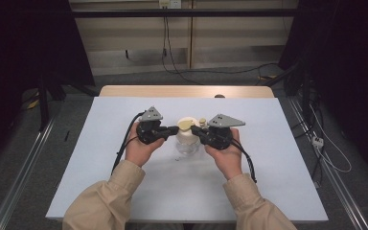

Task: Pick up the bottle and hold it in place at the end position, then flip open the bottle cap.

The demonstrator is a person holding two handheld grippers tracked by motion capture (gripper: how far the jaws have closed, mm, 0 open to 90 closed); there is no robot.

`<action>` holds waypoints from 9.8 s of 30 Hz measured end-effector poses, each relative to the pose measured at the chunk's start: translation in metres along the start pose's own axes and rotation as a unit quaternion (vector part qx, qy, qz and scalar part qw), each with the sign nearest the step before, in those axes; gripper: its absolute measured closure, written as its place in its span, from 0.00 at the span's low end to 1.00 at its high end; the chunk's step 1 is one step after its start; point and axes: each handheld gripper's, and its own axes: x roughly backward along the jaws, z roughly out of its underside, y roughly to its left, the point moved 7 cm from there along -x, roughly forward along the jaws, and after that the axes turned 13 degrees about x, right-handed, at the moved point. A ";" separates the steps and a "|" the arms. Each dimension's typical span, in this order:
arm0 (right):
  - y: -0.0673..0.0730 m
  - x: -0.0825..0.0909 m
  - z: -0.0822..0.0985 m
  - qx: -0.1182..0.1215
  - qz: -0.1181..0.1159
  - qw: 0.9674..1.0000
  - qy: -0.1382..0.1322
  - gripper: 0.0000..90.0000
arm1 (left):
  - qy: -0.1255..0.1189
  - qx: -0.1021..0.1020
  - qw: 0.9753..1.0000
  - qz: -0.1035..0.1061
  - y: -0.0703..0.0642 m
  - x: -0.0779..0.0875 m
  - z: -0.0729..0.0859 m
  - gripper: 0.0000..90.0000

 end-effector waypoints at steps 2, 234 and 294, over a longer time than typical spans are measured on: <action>0.000 0.000 0.000 0.002 0.001 1.000 0.001 1.00 | -0.002 0.000 1.000 0.001 0.000 0.000 -0.001 1.00; -0.008 0.027 0.018 -0.037 -0.004 0.999 -0.001 0.44 | -0.010 0.018 1.000 0.003 -0.017 0.014 -0.027 0.22; 0.000 0.061 0.067 -0.027 -0.019 0.999 0.014 0.23 | -0.010 0.027 1.000 -0.008 0.027 0.069 0.061 0.09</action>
